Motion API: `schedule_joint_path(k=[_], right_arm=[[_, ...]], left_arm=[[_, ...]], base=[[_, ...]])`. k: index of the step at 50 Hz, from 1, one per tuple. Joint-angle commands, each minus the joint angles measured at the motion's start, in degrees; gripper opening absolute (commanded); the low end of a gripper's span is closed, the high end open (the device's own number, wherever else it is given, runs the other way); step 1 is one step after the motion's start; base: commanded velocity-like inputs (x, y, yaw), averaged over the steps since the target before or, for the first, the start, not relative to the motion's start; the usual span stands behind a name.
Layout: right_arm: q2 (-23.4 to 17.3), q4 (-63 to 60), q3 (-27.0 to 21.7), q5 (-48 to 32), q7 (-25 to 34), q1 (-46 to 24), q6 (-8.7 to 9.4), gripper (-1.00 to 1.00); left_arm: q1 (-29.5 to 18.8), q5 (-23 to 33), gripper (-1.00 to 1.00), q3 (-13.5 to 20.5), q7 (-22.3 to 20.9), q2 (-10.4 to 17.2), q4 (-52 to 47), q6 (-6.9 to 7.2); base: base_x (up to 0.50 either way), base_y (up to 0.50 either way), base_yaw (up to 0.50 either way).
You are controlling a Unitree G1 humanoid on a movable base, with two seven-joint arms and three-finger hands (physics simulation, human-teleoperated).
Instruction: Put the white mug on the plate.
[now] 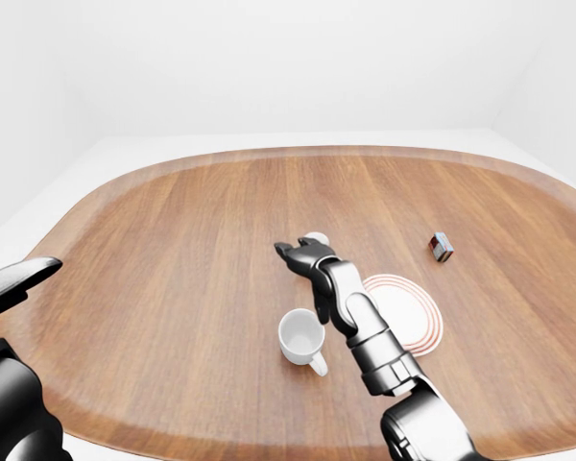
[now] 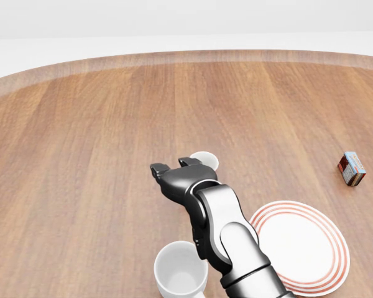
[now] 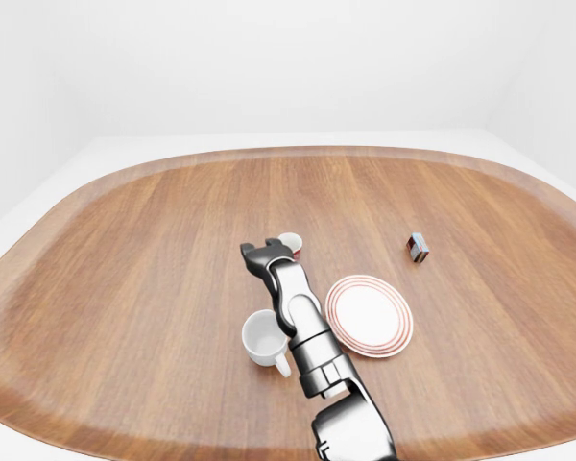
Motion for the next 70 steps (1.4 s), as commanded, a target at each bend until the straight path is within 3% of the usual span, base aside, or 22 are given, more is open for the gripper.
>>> schedule_joint_path(k=[1,28,39,70], right_arm=[[1.1,2.4,0.3,-1.2,0.0,0.2,0.0,1.0],[3.3,9.8,2.5,-0.8,0.0,3.4,0.0,1.0],[4.8,7.1,3.8,-0.4,0.0,5.5,0.0,1.0],[5.2,20.0,3.1,3.0,0.0,1.1,0.0,1.0]], left_arm=[[-0.1,0.0,1.0,-0.1,0.1,0.1,0.1,0.0],[0.4,0.5,1.0,-0.5,-0.4,-0.6,-0.1,0.0],[0.4,0.3,1.0,-0.2,-0.4,-0.5,-0.2,0.0],[0.4,0.7,1.0,-0.7,-0.5,-0.7,0.0,0.0]], base=[[0.0,0.0,0.0],[0.0,0.0,0.0],[0.0,0.0,0.0],[0.0,0.0,0.0]])
